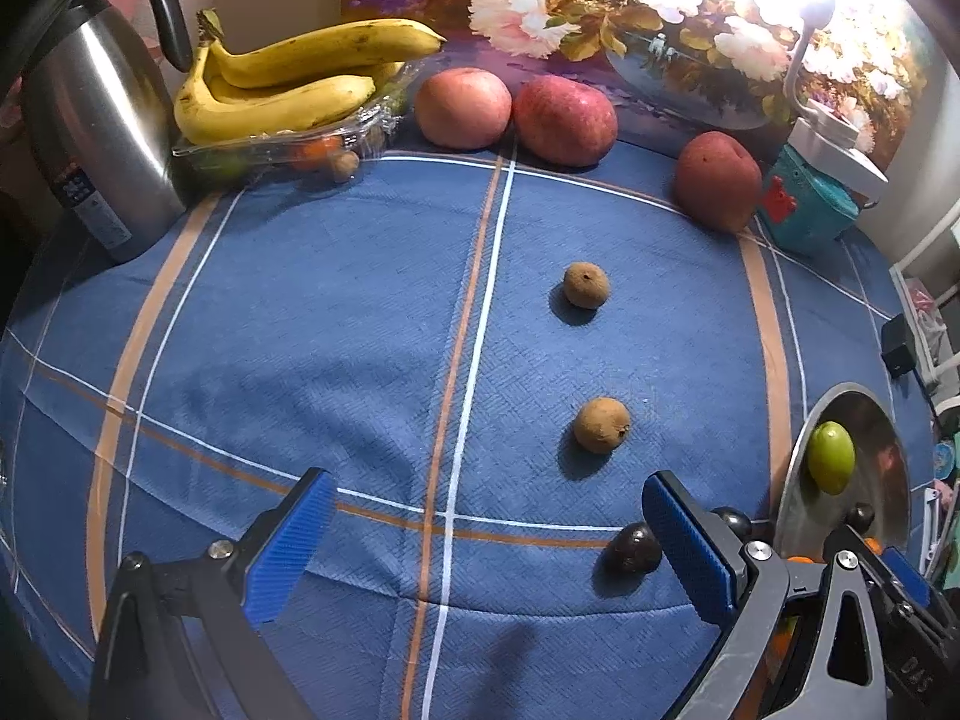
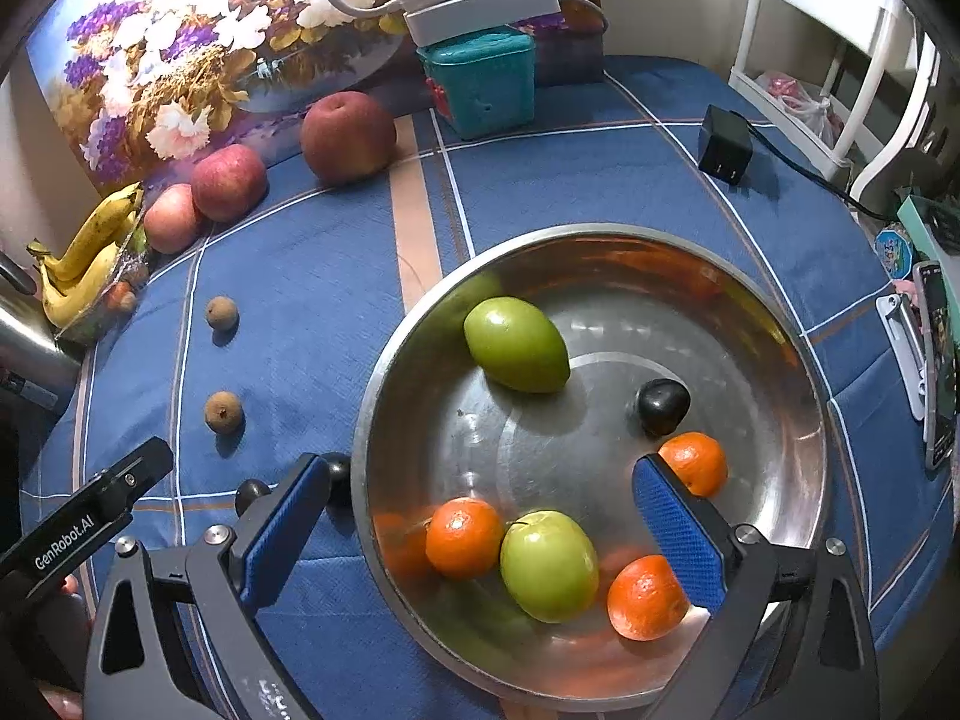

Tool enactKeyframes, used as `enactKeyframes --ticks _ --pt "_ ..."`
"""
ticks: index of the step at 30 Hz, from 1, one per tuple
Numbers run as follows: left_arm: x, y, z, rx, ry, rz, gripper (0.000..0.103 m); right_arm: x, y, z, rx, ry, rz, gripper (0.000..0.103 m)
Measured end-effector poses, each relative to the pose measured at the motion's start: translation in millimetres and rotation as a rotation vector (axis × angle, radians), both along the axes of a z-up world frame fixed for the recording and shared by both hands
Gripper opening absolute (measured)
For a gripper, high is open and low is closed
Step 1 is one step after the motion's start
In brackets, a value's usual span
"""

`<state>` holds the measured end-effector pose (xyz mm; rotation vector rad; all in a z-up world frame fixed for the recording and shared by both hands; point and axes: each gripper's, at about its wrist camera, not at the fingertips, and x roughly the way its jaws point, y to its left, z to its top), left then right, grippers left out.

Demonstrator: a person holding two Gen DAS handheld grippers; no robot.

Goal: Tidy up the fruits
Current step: 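Withdraw both open tools from the plate toward the remaining dark plums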

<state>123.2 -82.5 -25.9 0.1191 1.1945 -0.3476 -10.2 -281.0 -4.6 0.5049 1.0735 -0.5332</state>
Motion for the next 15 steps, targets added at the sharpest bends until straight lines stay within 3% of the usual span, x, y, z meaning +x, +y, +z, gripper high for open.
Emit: enactKeyframes --ticks 15 --pt "-3.0 -1.4 3.3 -0.013 -0.008 -0.014 0.103 5.6 1.1 1.6 -0.003 -0.003 0.005 0.101"
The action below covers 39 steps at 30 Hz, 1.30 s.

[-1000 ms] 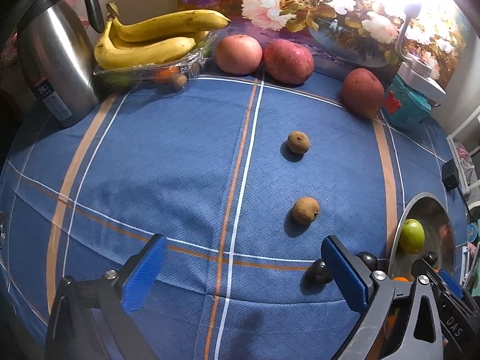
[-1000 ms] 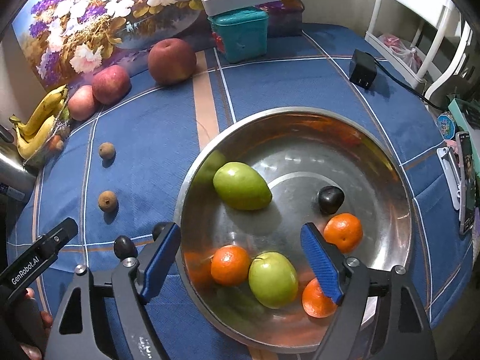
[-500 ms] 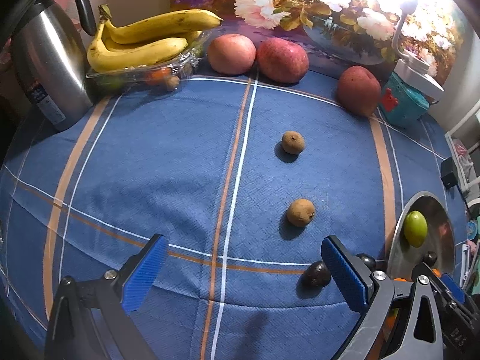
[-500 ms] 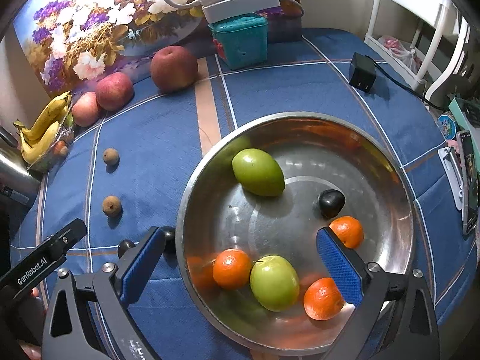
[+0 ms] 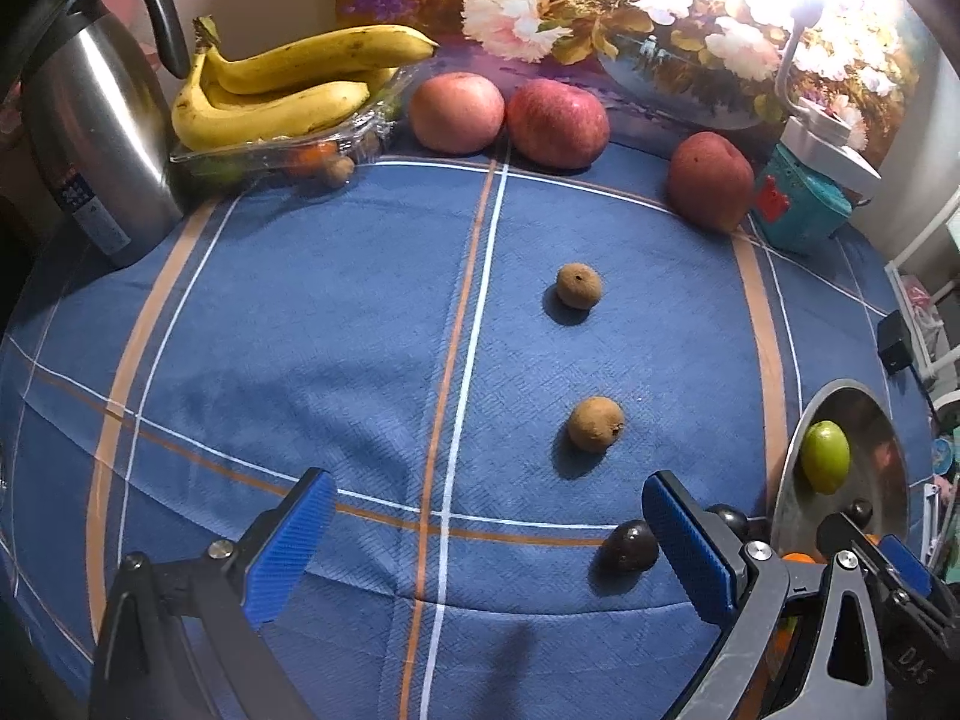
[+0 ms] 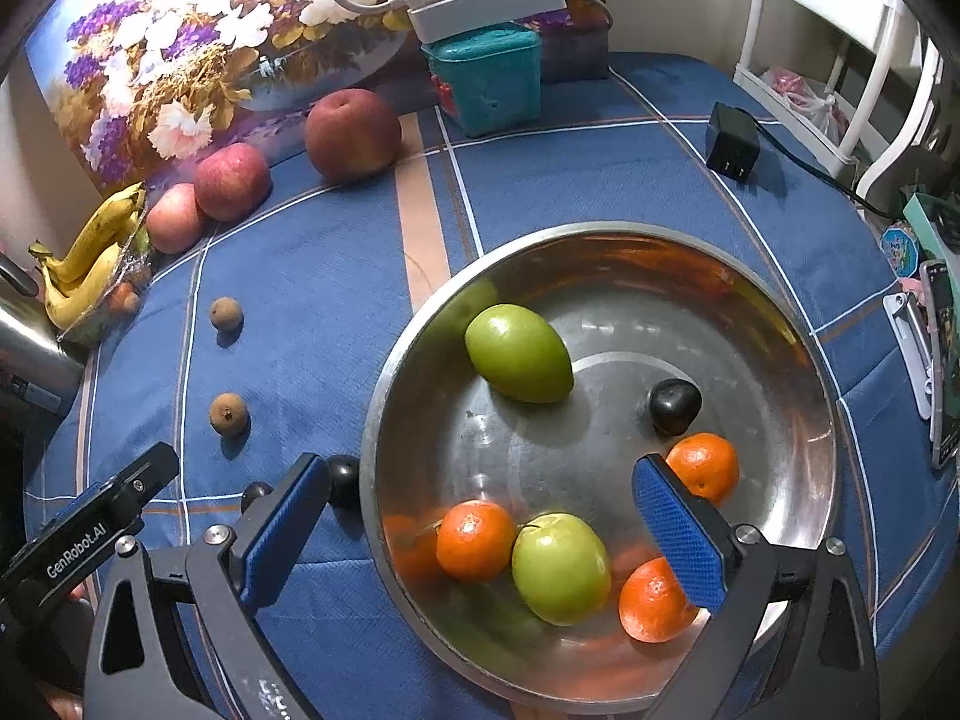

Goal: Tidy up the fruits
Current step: 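Withdraw both open tools from the plate toward the remaining dark plums, then close the left tool on a dark plum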

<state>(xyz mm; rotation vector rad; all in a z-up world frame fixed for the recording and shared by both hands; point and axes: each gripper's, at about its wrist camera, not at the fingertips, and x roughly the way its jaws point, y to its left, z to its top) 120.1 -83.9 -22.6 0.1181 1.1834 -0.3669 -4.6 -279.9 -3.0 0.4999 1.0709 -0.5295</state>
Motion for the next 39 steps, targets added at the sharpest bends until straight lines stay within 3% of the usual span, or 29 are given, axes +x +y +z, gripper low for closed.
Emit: enactKeyframes --ticks 20,22,29,39 --pt "-3 -18 -29 -0.055 0.118 -0.026 0.100 8 -3 -16 0.012 0.025 -0.008 0.101" --pt "-4 -22 -32 -0.054 0.129 -0.042 0.089 5 -6 -17 0.017 0.023 -0.026 0.101" --pt "-16 -45 -39 -0.057 0.165 -0.121 0.074 0 -12 -17 0.025 0.020 -0.041 0.101" --pt "-25 -59 -41 -0.080 0.198 -0.160 0.032 2 -11 -17 0.029 0.020 -0.036 0.101"
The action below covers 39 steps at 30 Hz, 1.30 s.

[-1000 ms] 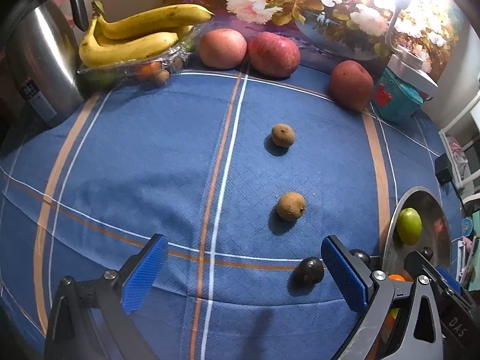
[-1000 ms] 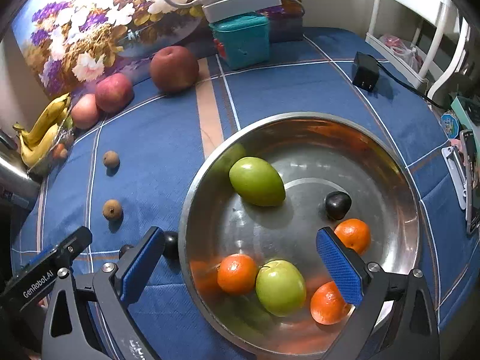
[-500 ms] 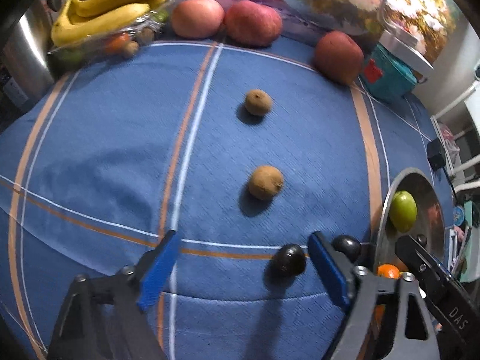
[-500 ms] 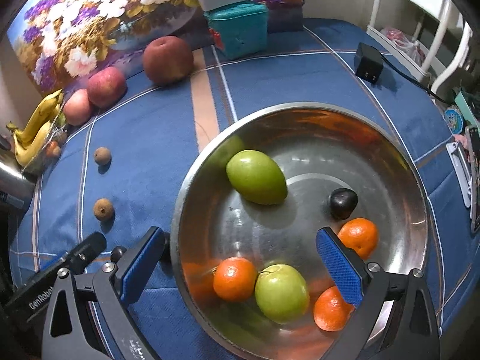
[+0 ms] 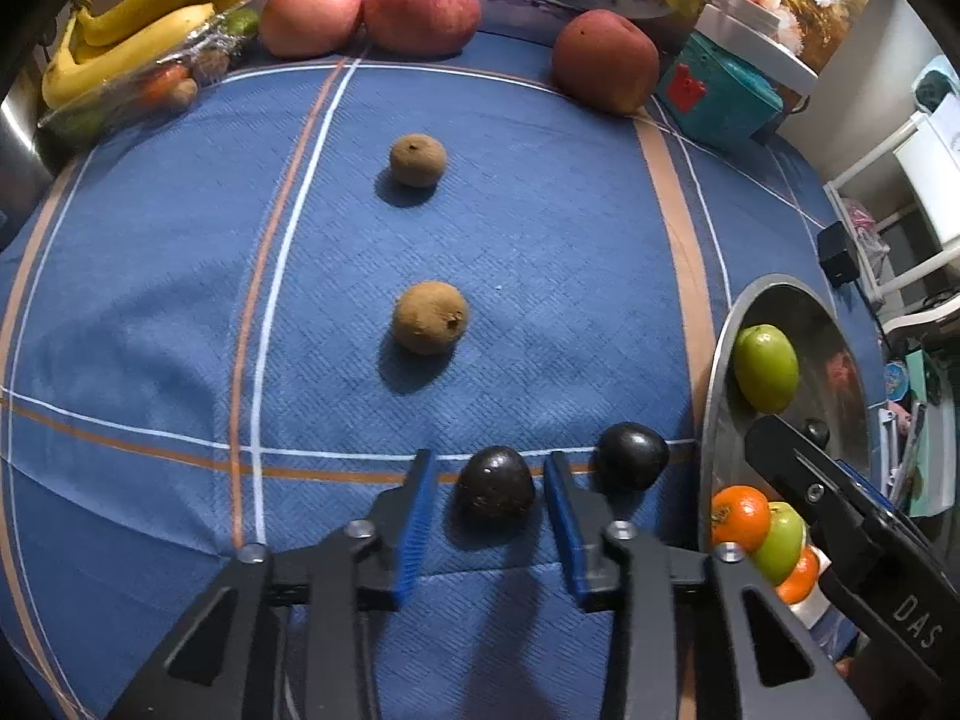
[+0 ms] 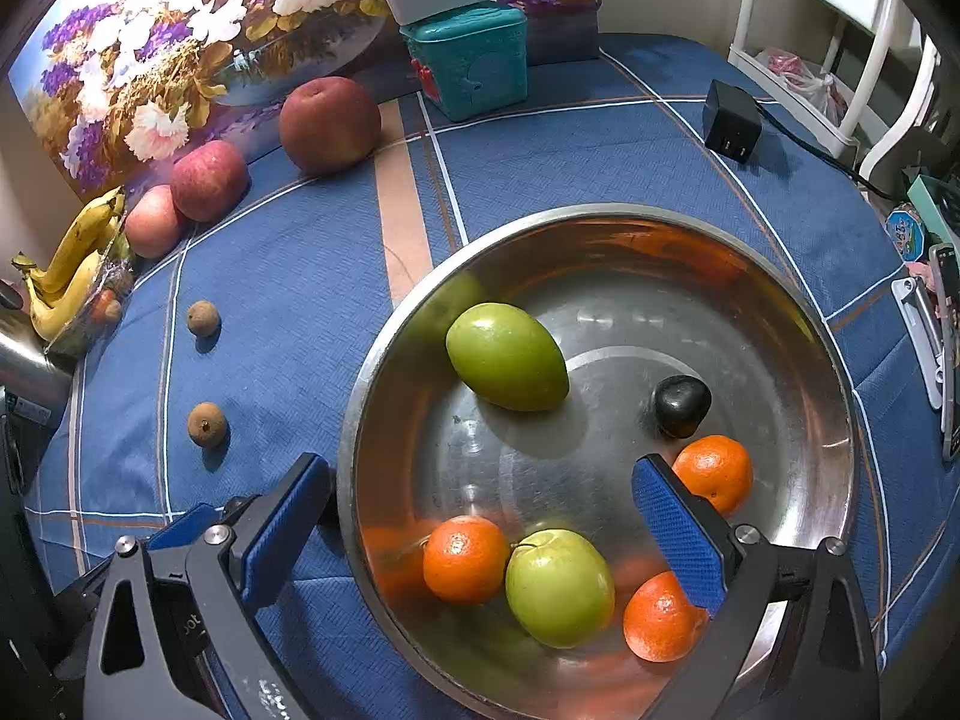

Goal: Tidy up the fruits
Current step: 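Close the left tool on a dark plum, then close the right tool on another dark plum while the left tool holds its plum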

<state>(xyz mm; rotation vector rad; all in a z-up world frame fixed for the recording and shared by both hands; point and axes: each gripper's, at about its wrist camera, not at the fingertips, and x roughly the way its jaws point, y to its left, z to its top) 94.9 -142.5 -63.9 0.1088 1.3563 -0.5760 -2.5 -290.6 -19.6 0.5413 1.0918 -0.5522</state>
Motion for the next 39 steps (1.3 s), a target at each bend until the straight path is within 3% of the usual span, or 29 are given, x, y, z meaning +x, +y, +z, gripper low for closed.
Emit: enactKeyframes --ticks 2,12,20,23,26,36,39 --pt "-1 0 1 -0.003 0.002 0.001 0.027 0 0 0 0.000 0.000 0.001 0.101" --pt "6 20 15 -0.028 -0.006 0.033 0.026 2 2 2 -0.005 -0.009 0.005 0.101" --pt "26 56 25 -0.037 -0.021 0.131 0.026 17 21 8 -0.036 -0.026 0.092 0.100" --pt "33 70 28 -0.060 -0.014 0.167 0.026 25 30 10 -0.043 -0.033 0.133 0.093" --pt "39 83 30 -0.073 -0.011 0.200 0.026 31 38 10 -0.035 -0.040 0.167 0.075" --pt "44 104 33 -0.116 0.009 0.239 0.026 51 72 3 -0.035 -0.013 0.306 0.050" --pt "44 105 35 -0.127 0.015 0.240 0.026 56 79 -1 -0.065 0.024 0.325 0.049"
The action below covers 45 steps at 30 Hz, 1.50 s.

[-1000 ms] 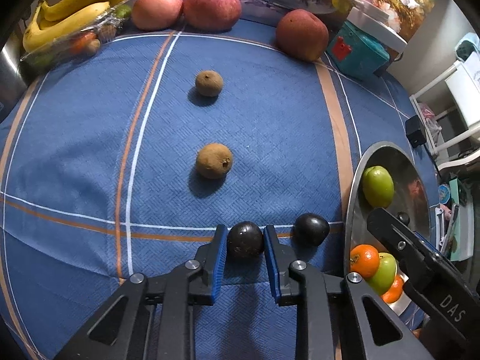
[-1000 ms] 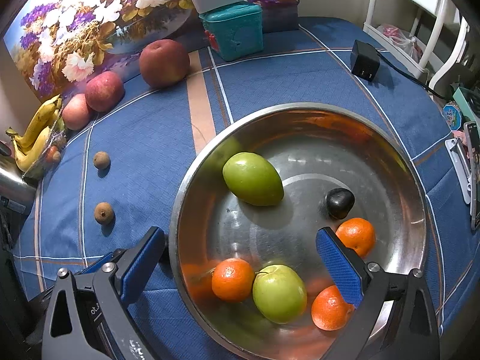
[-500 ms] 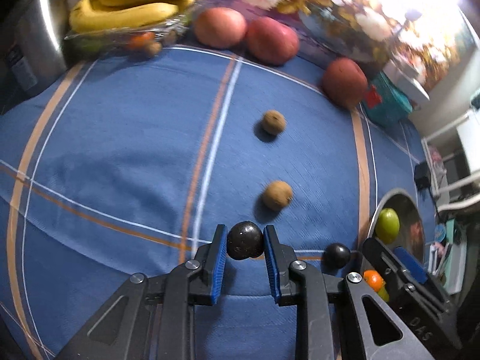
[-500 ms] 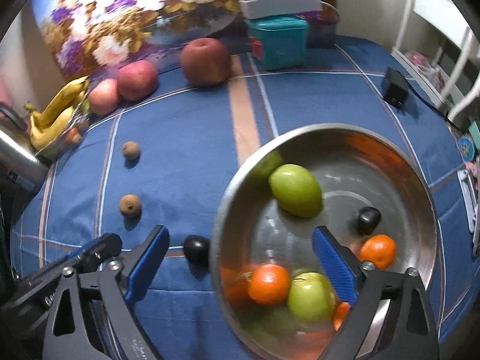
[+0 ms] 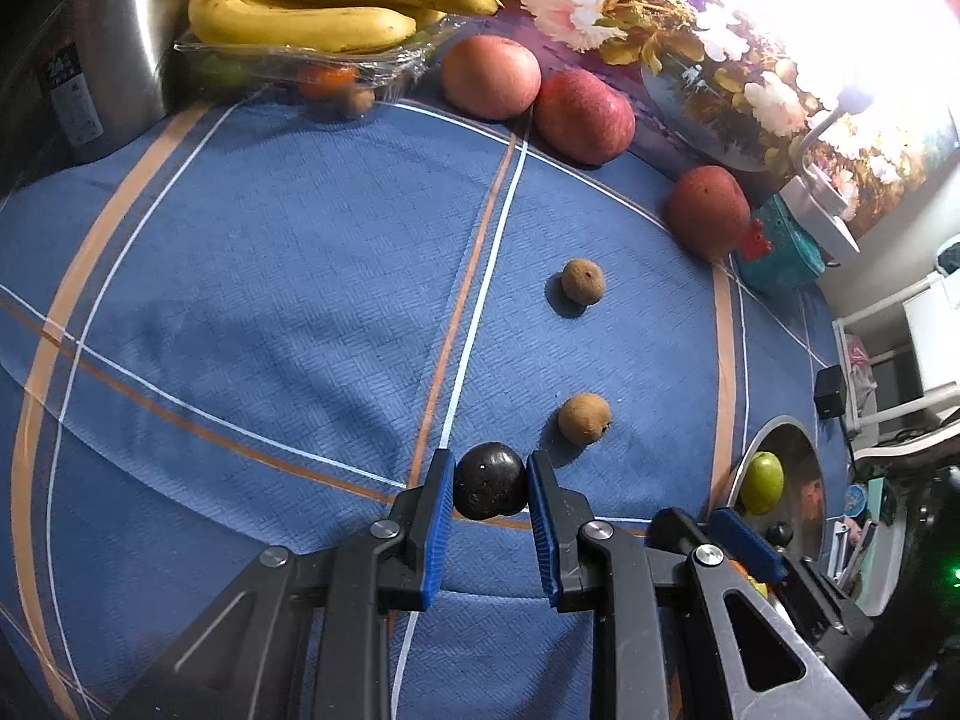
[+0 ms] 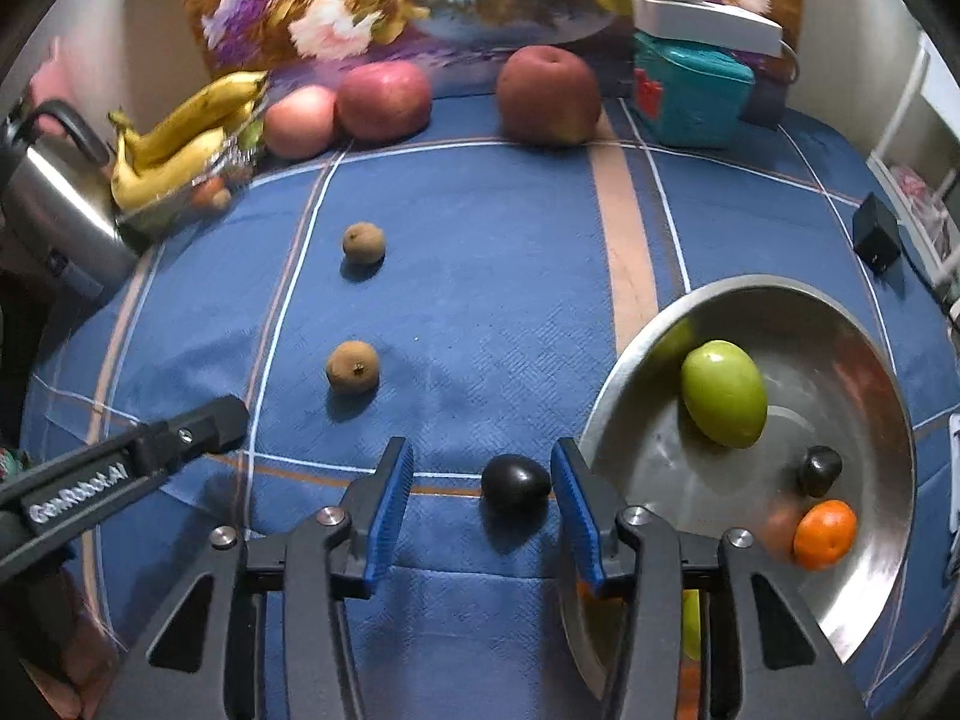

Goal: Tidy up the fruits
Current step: 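Close the right tool on another dark plum while the left tool holds its plum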

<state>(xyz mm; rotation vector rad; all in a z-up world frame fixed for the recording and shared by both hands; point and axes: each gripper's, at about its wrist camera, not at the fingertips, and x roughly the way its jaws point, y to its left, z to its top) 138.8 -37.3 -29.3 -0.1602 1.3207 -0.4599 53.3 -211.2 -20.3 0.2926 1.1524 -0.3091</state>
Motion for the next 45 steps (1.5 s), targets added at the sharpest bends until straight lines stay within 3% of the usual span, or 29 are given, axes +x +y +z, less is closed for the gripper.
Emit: enactKeyframes --ticks 16,23,33,45 --pt "4 3 2 -0.028 0.011 0.009 0.026 13 29 -22 -0.235 0.141 0.078 0.043" --pt "4 3 2 -0.026 0.009 0.011 0.026 11 33 -24 -0.295 0.160 0.082 0.031" --pt "6 3 4 -0.018 0.006 0.019 0.026 10 27 -23 -0.266 0.148 0.067 0.027" --pt "7 9 7 -0.014 -0.011 0.042 0.026 11 31 2 -0.100 0.027 0.075 0.027"
